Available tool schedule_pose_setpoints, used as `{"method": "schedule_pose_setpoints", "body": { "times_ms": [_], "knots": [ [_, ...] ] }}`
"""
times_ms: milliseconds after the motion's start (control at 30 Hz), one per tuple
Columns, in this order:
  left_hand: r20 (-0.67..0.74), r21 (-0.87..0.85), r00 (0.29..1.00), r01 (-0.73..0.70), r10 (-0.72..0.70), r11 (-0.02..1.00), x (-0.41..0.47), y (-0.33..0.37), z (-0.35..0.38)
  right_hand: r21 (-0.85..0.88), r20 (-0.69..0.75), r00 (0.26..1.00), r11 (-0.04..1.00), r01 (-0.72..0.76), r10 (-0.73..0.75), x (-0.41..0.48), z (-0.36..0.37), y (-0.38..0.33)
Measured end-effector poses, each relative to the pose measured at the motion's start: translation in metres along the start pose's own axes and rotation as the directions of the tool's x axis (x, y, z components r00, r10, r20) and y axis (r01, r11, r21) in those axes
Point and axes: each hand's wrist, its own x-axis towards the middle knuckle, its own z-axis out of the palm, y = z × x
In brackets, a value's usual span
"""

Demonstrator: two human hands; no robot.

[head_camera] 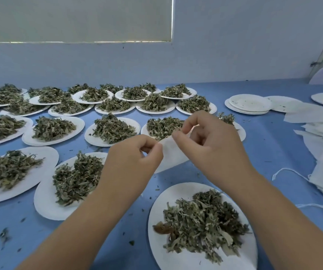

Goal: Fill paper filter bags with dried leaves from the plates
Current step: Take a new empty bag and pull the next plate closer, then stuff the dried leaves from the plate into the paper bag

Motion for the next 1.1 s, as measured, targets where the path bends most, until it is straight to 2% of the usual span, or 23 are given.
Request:
{"method": "schedule_pose_setpoints", "body": {
  "times_ms": [67, 133, 233, 433, 567, 733, 867, 933, 1100],
  "knots": [
    [-0.009, -0.014, 1.000, -0.008, 0.008, 1.000, -0.001, 0.001, 0.002, -0.059, 0.087, 0.995, 0.997, -0.049, 0.054, -0.002, 0.005, -0.001],
    [0.008, 0.004, 0.999, -0.035, 0.035, 0.999, -0.003, 0.003, 0.005, -0.078, 0.105, 0.989, 0.992, -0.097, 0.105, -0.002, 0.009, -0.002],
    [0.030, 0.049, 0.998, -0.064, 0.063, 0.997, -0.008, 0.003, 0.010, -0.028, 0.105, 0.985, 0.990, -0.135, 0.137, 0.000, 0.010, 0.002],
    [0.055, 0.033, 0.998, 0.013, -0.014, 0.999, -0.009, 0.004, 0.007, 0.114, 0.127, 0.970, 0.969, -0.221, 0.206, 0.001, 0.010, 0.005],
    [0.068, -0.123, 0.986, 0.157, -0.150, 0.980, -0.009, 0.009, 0.005, 0.139, 0.121, 0.984, 0.980, -0.144, 0.127, 0.004, 0.008, 0.005],
    [0.131, -0.244, 0.943, 0.329, -0.306, 0.912, -0.005, 0.007, 0.001, 0.162, 0.217, 0.974, 0.981, -0.103, 0.066, 0.003, 0.003, 0.008],
    [0.183, -0.402, 0.864, 0.502, -0.470, 0.766, 0.001, 0.005, -0.003, 0.196, 0.314, 0.949, 0.977, -0.087, 0.022, 0.000, 0.005, 0.007],
    [0.191, -0.462, 0.841, 0.531, -0.505, 0.710, 0.003, 0.005, -0.003, 0.212, 0.341, 0.940, 0.974, -0.073, -0.004, -0.001, 0.007, 0.007],
    [0.098, -0.301, 0.901, 0.432, -0.423, 0.850, 0.003, 0.000, 0.001, 0.241, 0.403, 0.911, 0.970, -0.014, -0.087, -0.004, 0.007, 0.007]
  ]
}}
